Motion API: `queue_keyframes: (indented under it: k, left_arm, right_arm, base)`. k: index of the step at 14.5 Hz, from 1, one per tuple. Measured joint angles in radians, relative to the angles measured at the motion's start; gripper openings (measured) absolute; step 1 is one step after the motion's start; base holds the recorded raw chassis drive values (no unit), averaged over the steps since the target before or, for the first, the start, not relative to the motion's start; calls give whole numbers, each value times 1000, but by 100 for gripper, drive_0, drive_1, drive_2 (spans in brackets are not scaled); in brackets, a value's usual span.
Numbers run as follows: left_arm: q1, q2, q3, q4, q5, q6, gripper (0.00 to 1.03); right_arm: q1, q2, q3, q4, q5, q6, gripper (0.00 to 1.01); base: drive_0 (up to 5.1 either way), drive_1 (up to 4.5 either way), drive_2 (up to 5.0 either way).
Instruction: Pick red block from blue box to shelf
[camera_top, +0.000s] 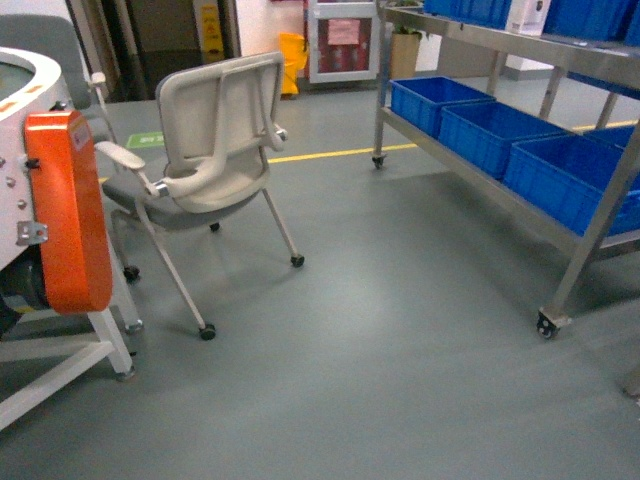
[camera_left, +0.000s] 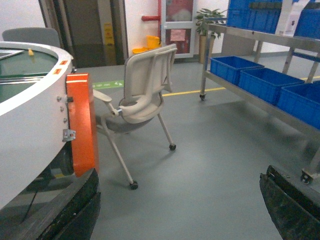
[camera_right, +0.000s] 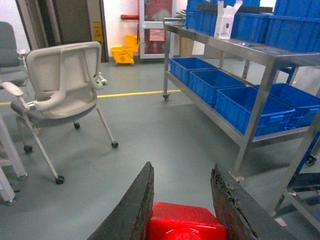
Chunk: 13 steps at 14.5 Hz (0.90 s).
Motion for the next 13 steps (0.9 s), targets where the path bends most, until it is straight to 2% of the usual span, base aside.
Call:
queue_keyframes:
  k: [13]
  left_arm:
    - [0, 0, 0, 0, 0, 0, 98]
  right_arm:
    - [0, 0, 0, 0, 0, 0, 28]
  base:
    - [-158, -158, -158]
